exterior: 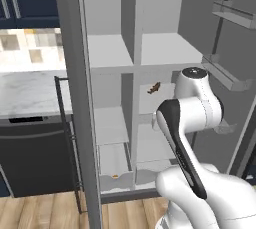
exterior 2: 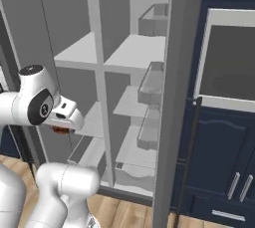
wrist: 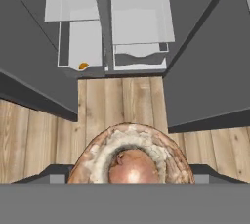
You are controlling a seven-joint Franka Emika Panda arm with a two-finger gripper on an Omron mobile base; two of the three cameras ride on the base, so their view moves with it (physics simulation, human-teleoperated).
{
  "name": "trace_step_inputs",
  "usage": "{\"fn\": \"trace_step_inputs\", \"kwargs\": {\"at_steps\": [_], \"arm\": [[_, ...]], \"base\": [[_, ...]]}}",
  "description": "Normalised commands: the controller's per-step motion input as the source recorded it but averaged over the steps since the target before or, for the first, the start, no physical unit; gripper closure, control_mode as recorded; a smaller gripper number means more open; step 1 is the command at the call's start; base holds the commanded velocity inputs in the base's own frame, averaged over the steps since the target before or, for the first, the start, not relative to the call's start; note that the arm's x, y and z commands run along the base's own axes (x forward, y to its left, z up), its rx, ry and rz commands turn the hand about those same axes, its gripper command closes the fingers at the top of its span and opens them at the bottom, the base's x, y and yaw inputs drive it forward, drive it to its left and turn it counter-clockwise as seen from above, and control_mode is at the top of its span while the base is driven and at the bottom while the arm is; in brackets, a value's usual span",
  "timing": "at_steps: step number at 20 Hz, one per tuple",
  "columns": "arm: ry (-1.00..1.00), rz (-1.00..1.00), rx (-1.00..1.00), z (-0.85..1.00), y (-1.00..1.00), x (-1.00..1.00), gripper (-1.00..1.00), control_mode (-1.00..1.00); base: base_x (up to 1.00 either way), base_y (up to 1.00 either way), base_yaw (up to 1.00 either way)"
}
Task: Take the mushroom and orange from the fridge shelf and place them in the freezer drawer to begin freezing them.
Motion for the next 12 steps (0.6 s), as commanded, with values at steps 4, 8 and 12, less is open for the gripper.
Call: {"fn": "trace_step_inputs", "kwargs": {"at_steps": [4,8,12], "arm": [[0.00,0.00,0.00,0.00,0.00,0.00,1.00,1.00],[0.00,0.00,0.00,0.00,0.00,0.00,1.00,1.00],[0.00,0.00,0.00,0.00,0.00,0.00,1.00,1.00]], "base": [[-0.14,0.01,0.24],[-0.21,0.00,0.27],[-0.47,0.00,0.31]]}}
